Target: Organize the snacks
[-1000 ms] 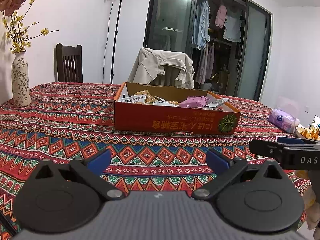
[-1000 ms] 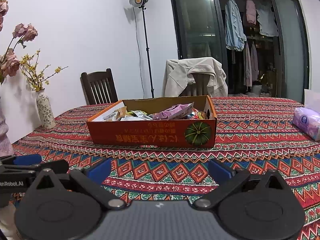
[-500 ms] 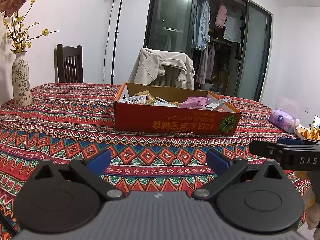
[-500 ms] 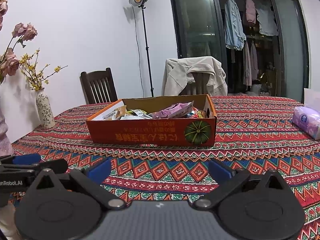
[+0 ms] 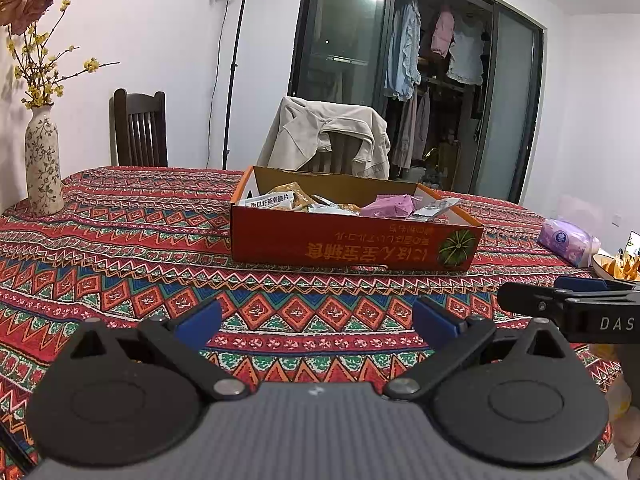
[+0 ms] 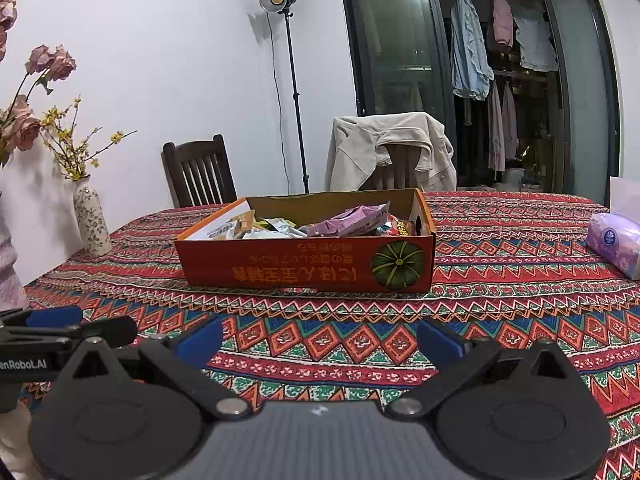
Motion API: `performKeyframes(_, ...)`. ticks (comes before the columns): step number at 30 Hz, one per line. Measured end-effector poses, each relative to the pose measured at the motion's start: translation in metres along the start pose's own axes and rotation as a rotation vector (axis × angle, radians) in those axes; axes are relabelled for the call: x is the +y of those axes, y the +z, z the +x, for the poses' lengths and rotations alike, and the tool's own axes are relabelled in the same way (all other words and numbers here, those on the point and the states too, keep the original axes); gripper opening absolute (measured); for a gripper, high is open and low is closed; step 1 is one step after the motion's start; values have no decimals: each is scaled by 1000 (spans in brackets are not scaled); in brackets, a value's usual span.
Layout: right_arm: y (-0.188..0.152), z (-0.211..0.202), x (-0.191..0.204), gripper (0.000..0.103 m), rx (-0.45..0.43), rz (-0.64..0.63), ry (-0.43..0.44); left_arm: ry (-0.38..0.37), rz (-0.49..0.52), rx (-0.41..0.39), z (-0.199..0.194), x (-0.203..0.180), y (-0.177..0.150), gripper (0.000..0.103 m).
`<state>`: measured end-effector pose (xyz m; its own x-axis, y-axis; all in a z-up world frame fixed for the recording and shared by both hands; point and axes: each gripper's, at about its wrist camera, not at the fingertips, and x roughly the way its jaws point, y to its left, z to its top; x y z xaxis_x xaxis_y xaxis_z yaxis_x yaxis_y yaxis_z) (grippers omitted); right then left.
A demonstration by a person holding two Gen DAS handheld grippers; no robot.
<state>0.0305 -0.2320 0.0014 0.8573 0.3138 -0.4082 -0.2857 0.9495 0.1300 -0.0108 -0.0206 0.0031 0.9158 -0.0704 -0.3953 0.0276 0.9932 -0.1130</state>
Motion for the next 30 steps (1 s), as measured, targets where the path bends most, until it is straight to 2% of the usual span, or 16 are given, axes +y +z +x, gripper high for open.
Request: performKeyframes(30,-4,-2,7,103,3,-1,3,25,-7,3,-1,3,0,103)
